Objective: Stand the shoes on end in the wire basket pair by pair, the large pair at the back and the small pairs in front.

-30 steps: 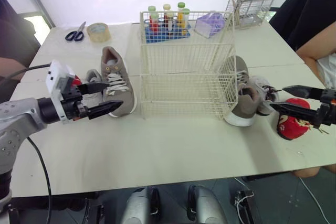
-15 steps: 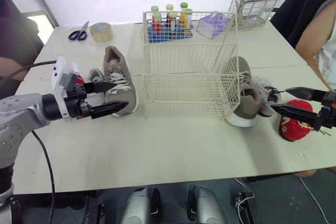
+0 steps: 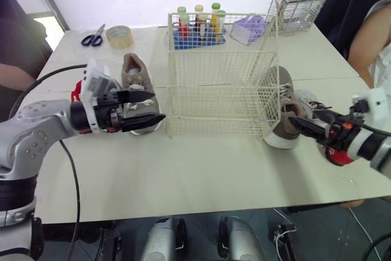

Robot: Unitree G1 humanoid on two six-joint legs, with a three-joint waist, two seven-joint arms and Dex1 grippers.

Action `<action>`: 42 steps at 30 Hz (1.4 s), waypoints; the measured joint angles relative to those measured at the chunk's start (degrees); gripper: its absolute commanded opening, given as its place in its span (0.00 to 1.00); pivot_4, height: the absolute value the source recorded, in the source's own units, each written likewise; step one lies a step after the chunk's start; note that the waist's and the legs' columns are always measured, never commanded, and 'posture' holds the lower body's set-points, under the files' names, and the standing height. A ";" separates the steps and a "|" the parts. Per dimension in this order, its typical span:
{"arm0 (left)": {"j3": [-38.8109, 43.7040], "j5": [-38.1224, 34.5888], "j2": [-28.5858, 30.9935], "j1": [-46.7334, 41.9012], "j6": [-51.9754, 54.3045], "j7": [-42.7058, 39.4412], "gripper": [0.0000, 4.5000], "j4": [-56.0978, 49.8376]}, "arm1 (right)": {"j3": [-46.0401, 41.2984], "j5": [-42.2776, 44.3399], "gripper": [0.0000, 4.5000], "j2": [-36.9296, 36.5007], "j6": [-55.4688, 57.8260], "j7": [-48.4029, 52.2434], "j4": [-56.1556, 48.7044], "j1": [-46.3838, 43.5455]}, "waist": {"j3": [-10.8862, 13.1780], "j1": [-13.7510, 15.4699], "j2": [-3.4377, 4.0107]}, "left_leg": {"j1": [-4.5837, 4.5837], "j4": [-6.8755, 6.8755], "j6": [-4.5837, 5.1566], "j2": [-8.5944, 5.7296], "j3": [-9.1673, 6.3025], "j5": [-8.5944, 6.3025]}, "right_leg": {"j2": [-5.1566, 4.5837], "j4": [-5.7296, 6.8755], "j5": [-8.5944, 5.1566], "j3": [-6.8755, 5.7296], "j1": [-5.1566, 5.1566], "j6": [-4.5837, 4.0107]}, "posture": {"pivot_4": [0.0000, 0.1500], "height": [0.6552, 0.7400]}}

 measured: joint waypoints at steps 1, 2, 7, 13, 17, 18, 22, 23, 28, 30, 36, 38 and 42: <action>-0.25 0.16 -0.28 -0.71 -0.07 -0.03 0.97 0.23 | 0.11 0.16 1.00 1.01 0.48 -1.56 -0.80 -0.03 | 0.00 -0.02 0.00 | 0.00 0.00 0.00 -0.01 0.01 0.00 | 0.00 0.00 0.00 0.01 0.00 0.00 | 1.00 1.00; -0.51 0.28 -0.45 -1.51 -0.18 -0.11 0.97 0.55 | 0.44 0.00 1.00 2.31 0.82 -3.50 -1.67 0.00 | 0.00 -0.08 0.00 | 0.01 0.00 0.00 -0.01 0.01 0.00 | 0.00 0.00 0.00 0.01 0.01 0.01 | 1.00 1.00; -1.83 1.45 -1.31 -3.09 -0.39 -0.95 0.97 1.25 | 3.64 -3.26 1.00 7.41 -0.48 -10.42 -1.99 0.14 | -0.01 -0.18 0.01 | 0.02 0.00 -0.02 0.02 0.00 0.02 | 0.08 0.00 0.00 0.01 0.01 0.01 | 1.00 1.00; -2.80 2.88 -1.63 -3.93 -0.69 -2.12 0.97 1.95 | 9.27 -9.93 1.00 11.79 -6.34 -15.39 -0.54 0.15 | -0.01 -0.27 0.01 | 0.02 0.00 -0.04 0.02 -0.01 0.03 | 0.11 0.01 -0.01 0.02 0.01 0.02 | 1.00 1.00; -3.01 3.83 -2.56 -4.04 -1.62 -2.17 0.97 1.93 | 12.27 -13.98 1.00 12.94 -10.83 -16.36 1.00 0.07 | -0.01 -0.28 0.02 | 0.02 0.00 -0.05 0.02 -0.01 0.04 | 0.12 0.01 -0.01 0.02 0.02 0.02 | 1.00 1.00; -3.04 4.10 -2.60 -4.04 -1.65 -2.17 0.97 1.92 | 13.15 -14.96 1.00 12.94 -11.89 -16.41 1.32 0.03 | -0.01 -0.30 0.01 | 0.02 0.00 -0.05 0.02 -0.02 0.04 | 0.13 0.01 -0.01 0.02 0.03 0.02 | 1.00 1.00; -3.04 4.70 -3.09 -4.04 -1.84 -2.14 1.00 1.87 | 14.87 -17.58 0.81 13.68 -14.68 -16.89 2.55 -0.21 | -0.01 -0.25 0.01 | 0.03 0.00 -0.06 0.02 -0.03 0.04 | 0.13 0.01 -0.01 0.02 0.05 0.02 | 1.00 1.00; -3.04 4.77 -3.25 -4.04 -2.02 -2.12 1.00 1.87 | 15.13 -18.00 0.72 13.80 -15.11 -17.01 2.62 -0.20 | -0.01 -0.26 0.01 | 0.04 0.00 -0.06 0.02 -0.03 0.04 | 0.13 0.00 -0.01 0.02 0.06 0.02 | 1.00 1.00; -3.04 5.41 -3.69 -4.04 -2.62 -1.94 1.00 1.80 | 15.87 -20.07 0.24 13.83 -16.69 -17.17 2.35 0.17 | -0.03 -0.39 -0.02 | 0.17 0.00 -0.06 0.03 -0.05 0.04 | 0.14 0.00 -0.01 0.02 0.19 0.02 | 1.00 1.00; -3.03 5.70 -3.71 -4.04 -2.66 -1.95 1.00 1.80 | 15.87 -20.43 0.08 14.01 -16.69 -17.17 2.33 0.35 | -0.03 -0.38 -0.02 | 0.19 0.00 -0.06 0.04 -0.06 0.04 | 0.14 0.00 -0.01 0.02 0.21 0.02 | 1.00 1.00; -3.12 6.22 -4.35 -5.47 -3.00 -2.34 1.00 2.14 | 15.47 -20.68 0.05 15.64 -15.71 -19.02 1.44 -0.04 | -0.03 -0.24 -0.01 | 0.19 0.00 -0.07 0.03 -0.07 0.04 | 0.14 0.00 -0.01 0.02 0.22 0.02 | 1.00 1.00; -3.22 6.59 -4.85 -6.27 -3.76 -2.49 1.00 2.51 | 14.90 -20.53 0.05 16.38 -14.22 -20.50 1.23 -1.32 | -0.02 -0.28 0.00 | 0.19 0.00 -0.06 0.03 -0.06 0.04 | 0.14 0.00 -0.01 0.02 0.21 0.02 | 1.00 1.00; -5.21 7.32 -5.95 -7.36 -4.16 -3.21 1.00 4.38 | 11.57 -19.64 0.05 16.89 -10.27 -24.01 1.17 -7.60 | 0.05 -0.35 0.10 | 0.16 0.00 -0.06 0.03 -0.04 0.05 | 0.14 0.02 -0.01 0.03 0.15 0.02 | 1.00 1.00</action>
